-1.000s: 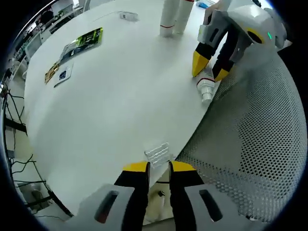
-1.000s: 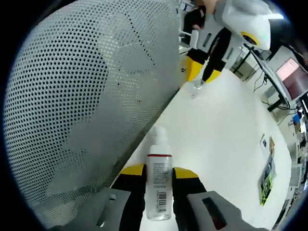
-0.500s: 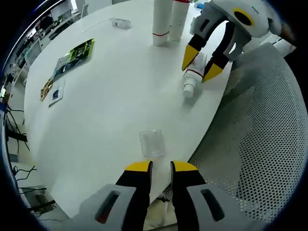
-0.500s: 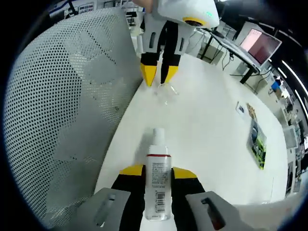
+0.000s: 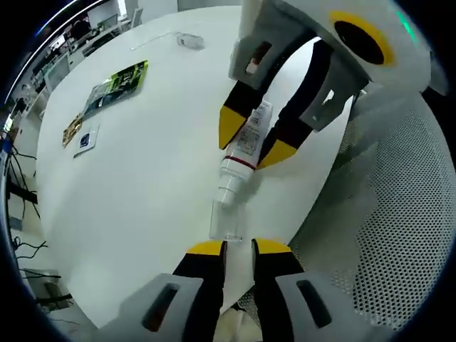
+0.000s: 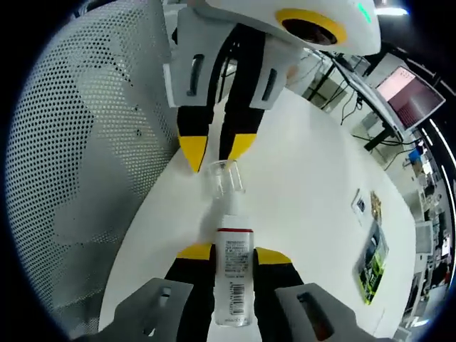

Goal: Arrange the skincare products in the storage area until every visible bottle or jar stands upright without overlapping.

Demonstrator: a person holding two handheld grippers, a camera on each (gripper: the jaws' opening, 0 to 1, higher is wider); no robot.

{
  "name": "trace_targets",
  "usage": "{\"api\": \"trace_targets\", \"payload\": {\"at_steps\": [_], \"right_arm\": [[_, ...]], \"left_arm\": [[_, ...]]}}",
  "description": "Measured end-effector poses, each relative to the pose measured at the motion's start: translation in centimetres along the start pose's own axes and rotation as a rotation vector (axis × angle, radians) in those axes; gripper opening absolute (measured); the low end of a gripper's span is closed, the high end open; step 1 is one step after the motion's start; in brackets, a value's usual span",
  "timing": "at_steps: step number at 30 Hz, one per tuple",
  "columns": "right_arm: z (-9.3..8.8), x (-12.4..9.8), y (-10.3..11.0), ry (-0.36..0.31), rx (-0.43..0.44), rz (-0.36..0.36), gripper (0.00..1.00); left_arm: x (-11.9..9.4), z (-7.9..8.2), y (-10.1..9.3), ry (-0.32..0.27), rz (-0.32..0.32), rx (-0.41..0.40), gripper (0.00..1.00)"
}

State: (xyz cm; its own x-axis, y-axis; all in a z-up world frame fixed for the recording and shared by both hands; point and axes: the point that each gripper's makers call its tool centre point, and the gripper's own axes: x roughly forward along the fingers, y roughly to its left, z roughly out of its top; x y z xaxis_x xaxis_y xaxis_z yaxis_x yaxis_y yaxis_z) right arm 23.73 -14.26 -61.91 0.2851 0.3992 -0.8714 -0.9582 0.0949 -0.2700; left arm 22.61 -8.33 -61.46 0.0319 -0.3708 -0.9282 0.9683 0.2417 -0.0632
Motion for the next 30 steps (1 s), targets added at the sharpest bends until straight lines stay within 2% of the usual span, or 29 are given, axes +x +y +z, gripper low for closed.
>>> {"api": "trace_targets", "payload": {"at_steps": [3, 4, 9, 10, 11, 12, 13, 14, 15, 16, 18, 19, 20, 21, 23, 25, 29, 30], "right_arm": [[-0.5, -0.2, 0.8, -0.007, 0.007, 0.015, 0.12], [-0.4, -0.3, 1.0, -0.029, 0.027, 0.019, 0.12], [-1.3, -1.1, 2.0, -0.02, 0.044, 0.042, 0.12], [-1.5, -1.2, 2.2, -0.028, 0.093, 0.049, 0.12], [-1.5, -1.7, 2.8, -0.061, 0.191, 0.071, 0.12], [-1.7, -2.0, 3.4, -0.071, 0.311, 0.107, 0.12], [-2.1, -2.1, 3.5, -0.067, 0.335, 0.116, 0.11], [-2.6, -2.1, 3.6, -0.067, 0.319, 0.115, 0.11], [-3.1, -2.1, 3.7, -0.076, 0.301, 0.112, 0.11], [-3.0, -2.2, 3.7, -0.099, 0.322, 0.109, 0.11], [-3.0, -1.9, 3.7, -0.098, 0.328, 0.111, 0.11], [-2.9, -2.1, 3.7, -0.102, 0.335, 0.109, 0.1], [-2.8, -2.0, 3.7, -0.102, 0.329, 0.11, 0.1], [-2.8, -2.2, 3.8, -0.103, 0.321, 0.109, 0.1], [-2.9, -2.2, 3.7, -0.109, 0.329, 0.108, 0.09], [-2.9, -2.3, 3.7, -0.113, 0.326, 0.109, 0.09], [-2.9, -2.5, 3.9, -0.109, 0.305, 0.082, 0.09], [-2.9, -2.5, 3.9, -0.104, 0.295, 0.072, 0.09]], "left_arm": [[0.0, 0.5, 0.0, -0.021, -0.012, 0.001, 0.16], [0.1, 0.7, 0.0, -0.031, -0.015, 0.003, 0.16], [0.2, 2.2, -0.9, -0.071, -0.05, 0.029, 0.14], [0.3, 2.6, -1.3, -0.077, -0.056, 0.034, 0.14], [0.3, 2.9, -1.7, -0.083, -0.065, 0.029, 0.13], [0.5, 4.0, -2.5, -0.135, -0.09, 0.031, 0.12], [0.5, 4.8, -2.8, -0.17, -0.097, 0.031, 0.12], [0.6, 4.5, -3.2, -0.129, -0.088, 0.033, 0.11], [0.8, 4.8, -3.4, -0.134, -0.087, 0.056, 0.11], [1.2, 5.1, -3.8, -0.135, -0.097, 0.061, 0.11], [1.8, 5.1, -3.8, -0.11, -0.085, 0.075, 0.11], [2.1, 4.6, -4.3, -0.067, -0.111, 0.1, 0.13], [2.4, 4.6, -4.5, -0.06, -0.116, 0.096, 0.15], [2.5, 4.6, -4.3, -0.051, -0.093, 0.123, 0.15], [2.7, 4.5, -4.1, -0.026, -0.09, 0.157, 0.14], [2.6, 4.4, -4.1, -0.01, -0.1, 0.143, 0.13], [2.3, 4.6, -4.5, -0.017, -0.126, 0.09, 0.11], [2.4, 4.5, -4.1, -0.013, -0.126, 0.098, 0.11]]}}
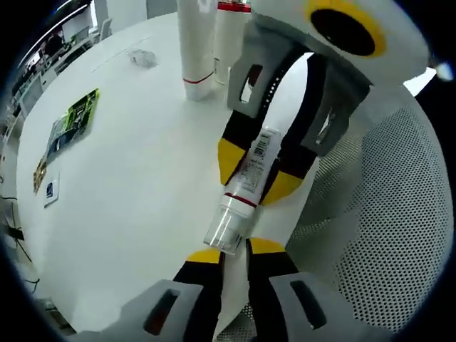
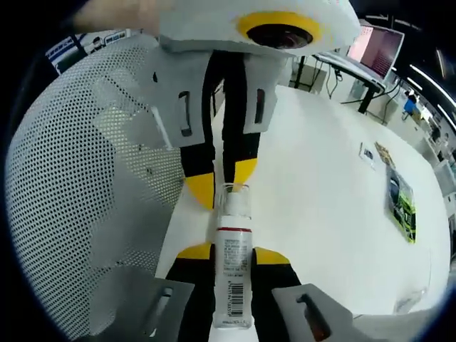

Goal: Arrange the skincare products in the storage area until every visible bottle or jar stands upright without overlapping.

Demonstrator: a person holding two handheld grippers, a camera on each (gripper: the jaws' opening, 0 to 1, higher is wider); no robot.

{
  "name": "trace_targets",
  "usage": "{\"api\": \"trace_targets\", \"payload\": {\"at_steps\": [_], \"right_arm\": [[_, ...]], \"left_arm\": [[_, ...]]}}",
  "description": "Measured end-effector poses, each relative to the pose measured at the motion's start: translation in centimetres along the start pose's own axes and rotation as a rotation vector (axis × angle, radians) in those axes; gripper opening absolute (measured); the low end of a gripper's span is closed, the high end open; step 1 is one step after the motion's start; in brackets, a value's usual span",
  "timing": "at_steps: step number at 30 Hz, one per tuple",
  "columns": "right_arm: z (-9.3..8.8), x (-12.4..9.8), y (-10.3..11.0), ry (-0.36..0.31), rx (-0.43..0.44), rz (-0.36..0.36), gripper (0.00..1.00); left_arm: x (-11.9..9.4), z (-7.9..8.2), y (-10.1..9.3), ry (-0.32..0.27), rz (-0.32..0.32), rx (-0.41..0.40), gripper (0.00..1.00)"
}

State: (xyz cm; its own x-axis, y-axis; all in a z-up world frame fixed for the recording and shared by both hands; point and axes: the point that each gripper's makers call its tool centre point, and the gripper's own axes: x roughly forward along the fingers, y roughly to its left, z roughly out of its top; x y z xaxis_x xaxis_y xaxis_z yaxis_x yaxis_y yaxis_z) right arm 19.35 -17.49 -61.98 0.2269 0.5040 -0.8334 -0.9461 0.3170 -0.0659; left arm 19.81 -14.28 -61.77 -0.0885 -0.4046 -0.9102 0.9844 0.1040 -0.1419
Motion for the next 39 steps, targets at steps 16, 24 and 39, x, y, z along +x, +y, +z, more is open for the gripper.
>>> {"api": "trace_targets", "payload": {"at_steps": [16, 24, 39], "right_arm": [[0.2, -0.6, 0.0, -0.149, 0.181, -0.018, 0.1], [0.6, -4.4, -1.0, -0.451, 0.612, -0.005, 0.1], [8.7, -18.4, -1.5, -1.211, 1.053, 0.185, 0.1]], "left_arm": [[-0.4, 0.5, 1.1, -0.101, 0.016, -0.053, 0.19], [-7.1, 4.3, 3.0, -0.471, 0.016, -0.295, 0.27], [-19.3, 16.6, -2.9, -1.109, -0.33, -0.432, 0.29]]}}
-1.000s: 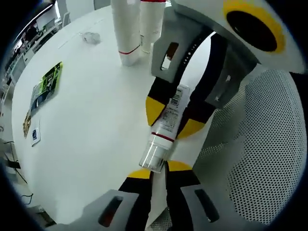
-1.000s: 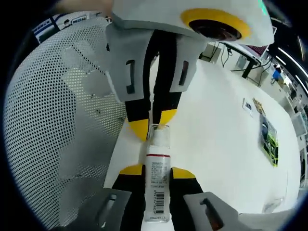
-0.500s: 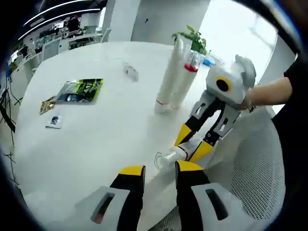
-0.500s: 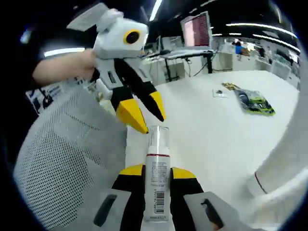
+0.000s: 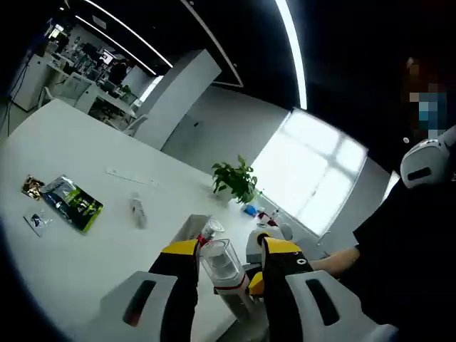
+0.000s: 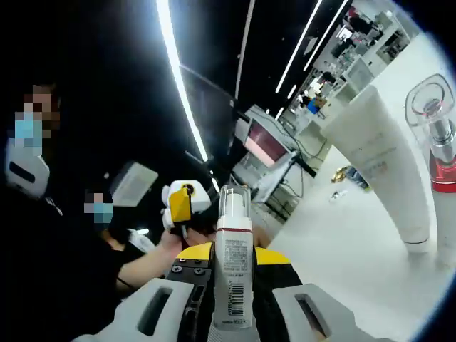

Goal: Arrange the skincare products in the storage area until every visible bottle or jar stands upright without overlapping.

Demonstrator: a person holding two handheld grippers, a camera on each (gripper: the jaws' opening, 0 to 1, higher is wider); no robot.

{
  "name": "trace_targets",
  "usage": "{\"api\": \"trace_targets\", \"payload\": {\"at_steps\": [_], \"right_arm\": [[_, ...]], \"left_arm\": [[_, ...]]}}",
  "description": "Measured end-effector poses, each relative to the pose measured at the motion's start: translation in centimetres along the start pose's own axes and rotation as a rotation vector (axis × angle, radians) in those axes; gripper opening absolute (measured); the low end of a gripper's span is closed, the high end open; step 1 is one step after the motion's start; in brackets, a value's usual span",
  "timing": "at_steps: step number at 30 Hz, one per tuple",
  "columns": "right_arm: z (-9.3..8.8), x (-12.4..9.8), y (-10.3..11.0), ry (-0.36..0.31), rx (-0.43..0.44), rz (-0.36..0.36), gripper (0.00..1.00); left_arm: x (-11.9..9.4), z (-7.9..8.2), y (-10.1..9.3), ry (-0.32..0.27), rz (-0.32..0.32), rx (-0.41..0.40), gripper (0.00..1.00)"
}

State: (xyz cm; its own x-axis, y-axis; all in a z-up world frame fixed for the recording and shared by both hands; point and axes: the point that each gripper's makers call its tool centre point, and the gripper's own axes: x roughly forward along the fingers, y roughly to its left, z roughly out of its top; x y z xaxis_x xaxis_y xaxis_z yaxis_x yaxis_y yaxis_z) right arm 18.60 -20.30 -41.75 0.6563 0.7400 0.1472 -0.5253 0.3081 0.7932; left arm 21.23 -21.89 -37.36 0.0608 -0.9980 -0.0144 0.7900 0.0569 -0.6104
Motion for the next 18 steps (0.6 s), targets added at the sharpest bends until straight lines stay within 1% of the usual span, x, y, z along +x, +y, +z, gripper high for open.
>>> {"api": "trace_targets", "payload": {"at_steps": [1, 2, 3, 4, 6, 8, 11, 13, 14, 15, 17, 18], "right_arm": [[0.3, 0.1, 0.7, -0.013, 0.004, 0.025, 0.1], [0.4, 0.1, 1.2, -0.02, 0.004, 0.038, 0.1], [0.4, 0.1, 1.5, -0.023, -0.001, 0.035, 0.1], [0.6, 0.1, 2.2, -0.028, -0.007, 0.056, 0.1], [0.6, 0.2, 3.0, -0.028, -0.033, 0.066, 0.1], [0.8, 0.1, 3.7, -0.041, -0.042, 0.089, 0.11], [1.0, -0.1, 4.0, -0.054, -0.052, 0.096, 0.11], [1.1, -0.3, 4.0, -0.057, -0.064, 0.094, 0.11], [1.2, -0.4, 4.0, -0.06, -0.067, 0.097, 0.11], [1.2, -0.4, 4.0, -0.059, -0.062, 0.097, 0.11], [1.2, -0.5, 4.1, -0.053, -0.072, 0.097, 0.11], [1.2, -0.6, 4.0, -0.05, -0.073, 0.093, 0.11]], "left_arm": [[0.3, 0.3, -0.5, -0.013, -0.011, 0.0, 0.29], [0.5, 0.6, -1.2, -0.018, -0.022, -0.007, 0.3], [0.8, 0.8, -1.6, -0.021, -0.024, -0.001, 0.31], [1.0, 1.0, -2.0, -0.02, -0.032, 0.005, 0.31], [1.1, 1.2, -2.4, -0.008, -0.047, 0.011, 0.31], [1.2, 1.2, -3.0, 0.013, -0.063, 0.035, 0.29], [1.3, 1.1, -3.8, 0.03, -0.069, 0.061, 0.26], [1.3, 1.2, -4.0, 0.034, -0.069, 0.077, 0.23], [1.3, 1.2, -3.9, 0.043, -0.06, 0.098, 0.23], [1.2, 1.0, -3.6, 0.058, -0.053, 0.112, 0.22], [1.2, 0.9, -3.1, 0.07, -0.037, 0.144, 0.19], [1.3, 0.8, -3.3, 0.078, -0.046, 0.136, 0.19]]}}
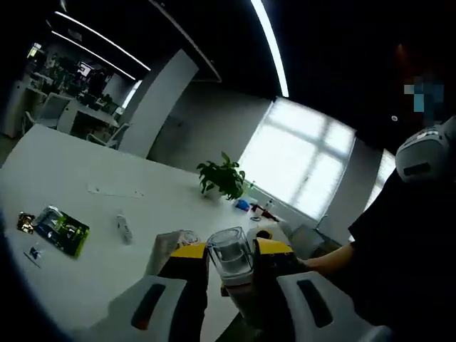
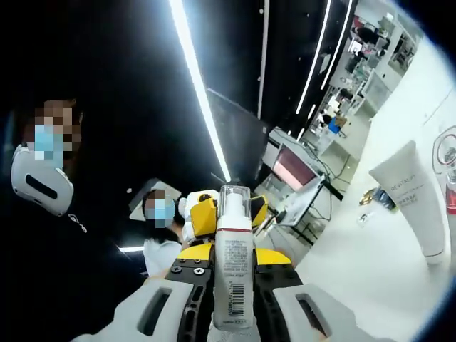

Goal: Arrange the skincare products in the storage area until every visible bottle or jar stands upright without overlapping.

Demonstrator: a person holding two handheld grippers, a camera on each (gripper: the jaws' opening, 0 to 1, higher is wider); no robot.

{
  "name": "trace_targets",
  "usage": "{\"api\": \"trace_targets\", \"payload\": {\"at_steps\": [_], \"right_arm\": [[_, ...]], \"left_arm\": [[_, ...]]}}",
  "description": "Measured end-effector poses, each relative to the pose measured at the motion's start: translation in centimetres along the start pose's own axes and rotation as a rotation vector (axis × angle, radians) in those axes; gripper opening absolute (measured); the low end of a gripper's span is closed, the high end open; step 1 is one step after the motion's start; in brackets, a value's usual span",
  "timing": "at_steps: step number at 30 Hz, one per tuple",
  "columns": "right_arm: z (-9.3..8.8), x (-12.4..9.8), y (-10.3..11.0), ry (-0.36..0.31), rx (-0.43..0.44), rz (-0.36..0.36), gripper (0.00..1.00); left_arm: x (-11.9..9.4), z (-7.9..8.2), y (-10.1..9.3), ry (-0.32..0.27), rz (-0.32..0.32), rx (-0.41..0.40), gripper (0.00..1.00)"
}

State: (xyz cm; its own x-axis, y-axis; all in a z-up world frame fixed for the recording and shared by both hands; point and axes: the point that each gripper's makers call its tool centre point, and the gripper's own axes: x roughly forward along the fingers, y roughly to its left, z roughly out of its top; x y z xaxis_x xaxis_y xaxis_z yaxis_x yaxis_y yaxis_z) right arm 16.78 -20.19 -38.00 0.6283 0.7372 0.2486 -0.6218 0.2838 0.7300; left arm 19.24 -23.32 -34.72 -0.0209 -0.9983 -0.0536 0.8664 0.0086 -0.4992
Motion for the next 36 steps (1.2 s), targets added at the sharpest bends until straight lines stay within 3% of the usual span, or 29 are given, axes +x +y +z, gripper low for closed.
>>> {"api": "trace_targets", "payload": {"at_steps": [2, 4, 7, 10, 14, 18, 21, 27, 30, 33, 35, 36], "right_arm": [[-0.1, -0.1, 0.0, 0.017, -0.015, -0.003, 0.12], [-0.2, -0.4, -0.1, 0.051, -0.099, -0.008, 0.13], [-0.3, -0.8, -0.5, 0.082, -0.137, -0.05, 0.17], [-0.4, -1.4, -0.9, 0.135, -0.315, -0.083, 0.19], [-0.9, -2.1, -1.4, 0.225, -0.467, -0.13, 0.18], [-0.9, -2.8, -2.4, 0.307, -0.603, -0.2, 0.22], [-1.1, -3.3, -2.8, 0.362, -0.677, -0.229, 0.2], [-1.1, -4.5, -4.4, 0.421, -0.713, -0.284, 0.15], [-1.4, -5.0, -5.7, 0.453, -0.757, -0.321, 0.14], [-1.4, -5.0, -6.6, 0.461, -0.798, -0.319, 0.13], [-1.9, -4.8, -7.3, 0.483, -0.829, -0.311, 0.13], [-2.0, -4.8, -7.9, 0.477, -0.829, -0.319, 0.13]], "left_arm": [[0.1, -0.2, 0.0, 0.016, -0.001, 0.013, 0.18], [0.2, -0.5, -0.4, 0.052, -0.034, 0.102, 0.17], [0.6, -1.3, -1.3, 0.101, -0.077, 0.228, 0.16], [1.3, -2.2, -2.4, 0.14, -0.117, 0.335, 0.15], [2.1, -3.0, -2.7, 0.142, -0.148, 0.347, 0.15], [3.0, -4.8, -2.3, 0.221, -0.149, 0.412, 0.15], [3.8, -5.5, -2.6, 0.223, -0.178, 0.425, 0.15], [4.9, -6.5, -1.8, 0.215, -0.214, 0.452, 0.15], [5.3, -7.0, -1.1, 0.219, -0.201, 0.451, 0.15], [5.2, -7.4, -0.3, 0.219, -0.169, 0.422, 0.15], [5.0, -7.3, -0.3, 0.179, -0.173, 0.351, 0.17], [4.8, -7.4, 0.1, 0.178, -0.159, 0.354, 0.19]]}}
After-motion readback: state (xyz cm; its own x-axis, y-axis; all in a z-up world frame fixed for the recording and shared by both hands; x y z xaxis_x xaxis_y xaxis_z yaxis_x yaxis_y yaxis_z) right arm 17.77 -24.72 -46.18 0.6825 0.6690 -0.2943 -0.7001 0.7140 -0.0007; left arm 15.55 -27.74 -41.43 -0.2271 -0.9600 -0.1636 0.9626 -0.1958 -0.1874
